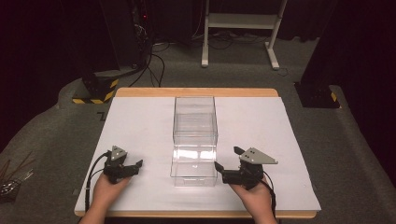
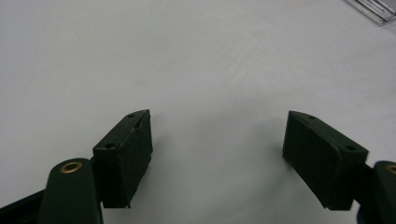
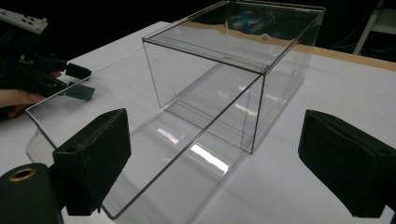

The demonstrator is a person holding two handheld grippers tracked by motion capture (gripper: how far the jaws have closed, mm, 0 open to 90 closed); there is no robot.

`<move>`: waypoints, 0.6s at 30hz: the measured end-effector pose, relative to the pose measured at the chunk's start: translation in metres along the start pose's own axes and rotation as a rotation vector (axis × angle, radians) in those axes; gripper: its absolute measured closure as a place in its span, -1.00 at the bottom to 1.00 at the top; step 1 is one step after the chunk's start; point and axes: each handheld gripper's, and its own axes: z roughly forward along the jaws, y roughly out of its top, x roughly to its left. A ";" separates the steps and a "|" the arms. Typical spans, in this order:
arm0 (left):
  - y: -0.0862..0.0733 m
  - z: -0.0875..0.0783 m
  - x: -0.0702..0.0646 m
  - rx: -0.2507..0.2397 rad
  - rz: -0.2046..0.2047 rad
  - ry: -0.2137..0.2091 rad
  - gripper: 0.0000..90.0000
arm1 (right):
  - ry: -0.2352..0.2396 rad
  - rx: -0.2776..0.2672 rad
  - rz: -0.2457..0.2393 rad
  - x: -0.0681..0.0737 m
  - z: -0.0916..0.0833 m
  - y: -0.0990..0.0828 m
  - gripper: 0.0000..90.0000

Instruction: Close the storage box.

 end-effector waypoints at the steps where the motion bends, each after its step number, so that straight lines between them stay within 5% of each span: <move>1: 0.000 0.000 0.000 0.000 0.000 0.001 -0.46 | 0.006 0.001 0.000 0.001 0.000 0.000 -0.79; 18: 0.000 0.000 0.001 0.001 0.003 -0.001 -0.46 | 0.060 0.039 -0.051 0.022 0.013 -0.009 -0.80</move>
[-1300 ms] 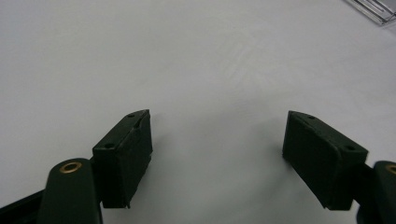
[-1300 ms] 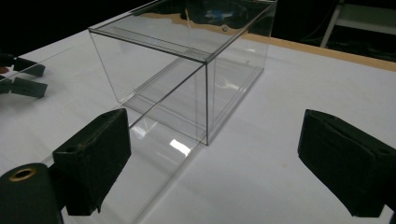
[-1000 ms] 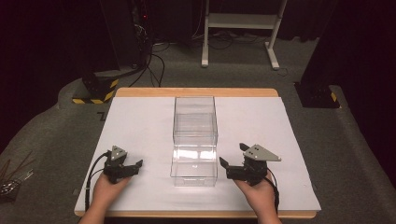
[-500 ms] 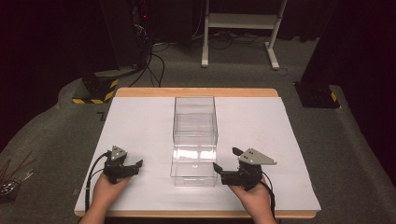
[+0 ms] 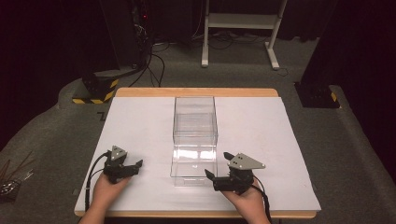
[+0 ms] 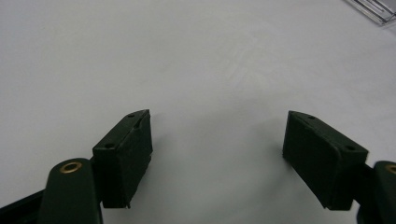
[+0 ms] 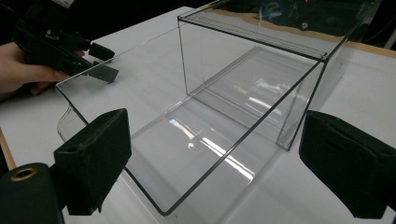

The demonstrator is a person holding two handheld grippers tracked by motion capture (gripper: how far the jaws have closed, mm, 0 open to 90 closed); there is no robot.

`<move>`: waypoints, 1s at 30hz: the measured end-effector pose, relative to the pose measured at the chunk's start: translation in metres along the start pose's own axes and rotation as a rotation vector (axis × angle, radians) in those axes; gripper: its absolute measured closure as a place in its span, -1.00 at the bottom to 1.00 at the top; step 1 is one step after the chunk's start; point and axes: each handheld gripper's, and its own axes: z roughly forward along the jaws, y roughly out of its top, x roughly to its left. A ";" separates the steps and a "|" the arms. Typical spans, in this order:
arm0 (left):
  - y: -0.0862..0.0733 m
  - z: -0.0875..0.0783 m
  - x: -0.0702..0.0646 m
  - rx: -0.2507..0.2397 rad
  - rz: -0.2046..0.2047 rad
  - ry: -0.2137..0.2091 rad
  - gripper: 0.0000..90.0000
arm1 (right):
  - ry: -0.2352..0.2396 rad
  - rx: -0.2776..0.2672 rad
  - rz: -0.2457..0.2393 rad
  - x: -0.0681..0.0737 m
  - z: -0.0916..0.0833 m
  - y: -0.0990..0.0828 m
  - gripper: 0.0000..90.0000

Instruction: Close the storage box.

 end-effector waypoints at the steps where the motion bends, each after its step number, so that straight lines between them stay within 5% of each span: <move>1: 0.000 0.000 0.000 0.000 0.000 -0.001 -0.46 | 0.001 -0.001 0.004 0.001 0.000 -0.001 -0.80; 30: 0.000 0.000 0.000 0.000 0.000 -0.001 -0.46 | 0.059 0.017 0.028 -0.002 0.003 -0.015 -0.80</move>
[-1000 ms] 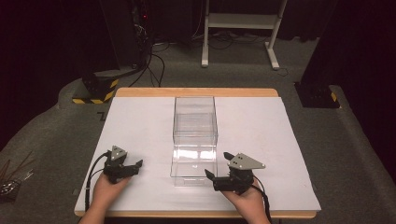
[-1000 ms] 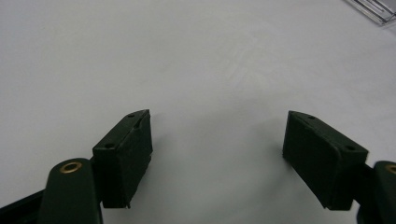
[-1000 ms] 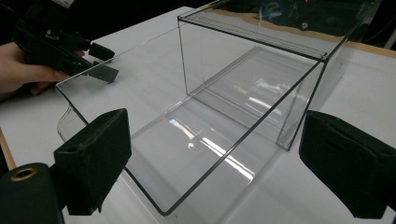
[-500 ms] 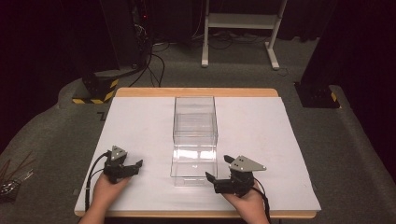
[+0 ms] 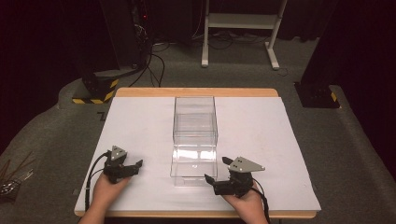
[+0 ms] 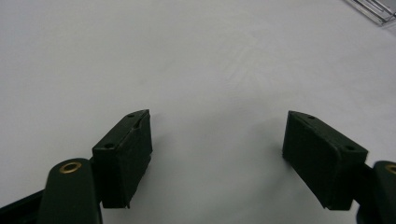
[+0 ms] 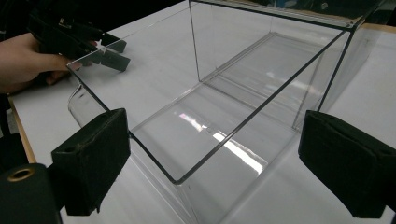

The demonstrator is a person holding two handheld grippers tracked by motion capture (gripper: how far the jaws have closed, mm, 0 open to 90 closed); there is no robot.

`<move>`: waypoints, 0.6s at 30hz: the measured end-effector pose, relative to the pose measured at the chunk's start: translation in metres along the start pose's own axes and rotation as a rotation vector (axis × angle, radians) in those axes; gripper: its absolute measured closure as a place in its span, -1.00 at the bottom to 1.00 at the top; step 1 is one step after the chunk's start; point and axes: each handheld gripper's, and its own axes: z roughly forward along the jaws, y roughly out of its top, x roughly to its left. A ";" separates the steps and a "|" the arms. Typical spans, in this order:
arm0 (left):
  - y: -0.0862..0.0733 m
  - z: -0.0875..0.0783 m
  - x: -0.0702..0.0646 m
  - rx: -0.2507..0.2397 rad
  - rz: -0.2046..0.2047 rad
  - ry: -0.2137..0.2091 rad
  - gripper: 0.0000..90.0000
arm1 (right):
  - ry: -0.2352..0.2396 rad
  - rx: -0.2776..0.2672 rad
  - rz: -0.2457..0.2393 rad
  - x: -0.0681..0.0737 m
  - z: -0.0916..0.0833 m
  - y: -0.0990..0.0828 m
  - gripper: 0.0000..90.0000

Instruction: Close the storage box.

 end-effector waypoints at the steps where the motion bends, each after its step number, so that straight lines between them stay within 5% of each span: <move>1: 0.000 0.000 0.000 0.000 0.000 0.000 -0.47 | 0.002 -0.001 0.002 -0.001 0.000 -0.001 -0.80; 18: 0.000 0.000 0.000 0.000 0.001 0.000 -0.47 | -0.047 0.013 0.025 -0.012 0.012 -0.007 -0.76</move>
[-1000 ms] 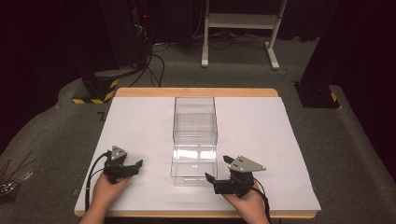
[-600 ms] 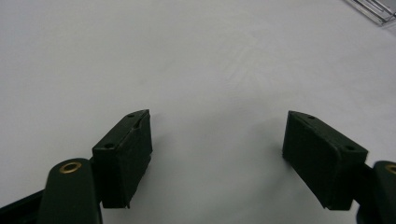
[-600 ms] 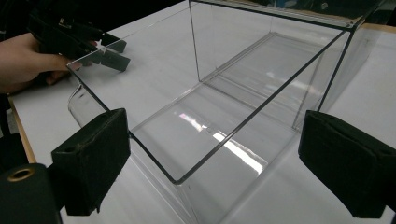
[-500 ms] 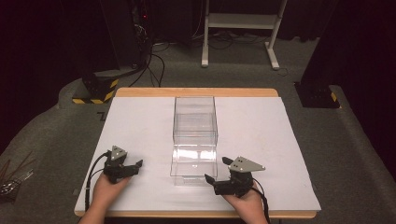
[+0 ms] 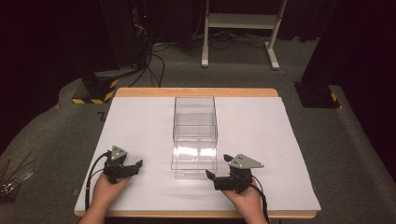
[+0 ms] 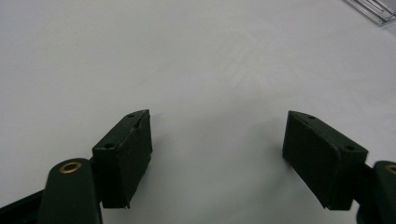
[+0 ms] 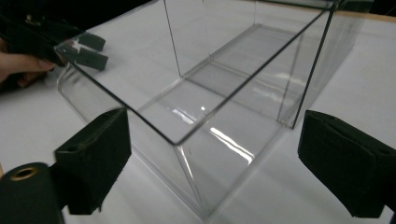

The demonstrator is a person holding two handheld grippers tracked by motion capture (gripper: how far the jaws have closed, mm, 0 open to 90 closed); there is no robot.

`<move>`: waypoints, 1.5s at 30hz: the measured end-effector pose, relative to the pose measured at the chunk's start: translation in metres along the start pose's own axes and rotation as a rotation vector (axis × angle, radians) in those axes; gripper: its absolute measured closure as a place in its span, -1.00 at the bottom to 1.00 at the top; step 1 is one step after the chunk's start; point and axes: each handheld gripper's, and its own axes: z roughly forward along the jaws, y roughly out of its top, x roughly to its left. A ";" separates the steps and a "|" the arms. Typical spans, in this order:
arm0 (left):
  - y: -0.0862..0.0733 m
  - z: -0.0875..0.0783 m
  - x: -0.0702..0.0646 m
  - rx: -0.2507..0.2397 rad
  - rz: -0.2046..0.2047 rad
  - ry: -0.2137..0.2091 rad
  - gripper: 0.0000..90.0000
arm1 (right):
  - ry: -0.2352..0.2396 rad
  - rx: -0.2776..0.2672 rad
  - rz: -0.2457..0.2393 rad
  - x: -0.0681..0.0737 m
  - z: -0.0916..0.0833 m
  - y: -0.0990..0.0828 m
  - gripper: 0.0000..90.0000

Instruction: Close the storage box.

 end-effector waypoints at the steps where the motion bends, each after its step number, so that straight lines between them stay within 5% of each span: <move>1: 0.000 0.000 0.000 0.000 0.000 0.000 -0.47 | -0.005 0.010 -0.003 0.000 0.001 -0.001 -0.76; 45: 0.000 0.000 0.000 0.000 0.000 0.002 -0.47 | -0.080 -0.008 0.006 -0.008 0.025 0.002 -0.76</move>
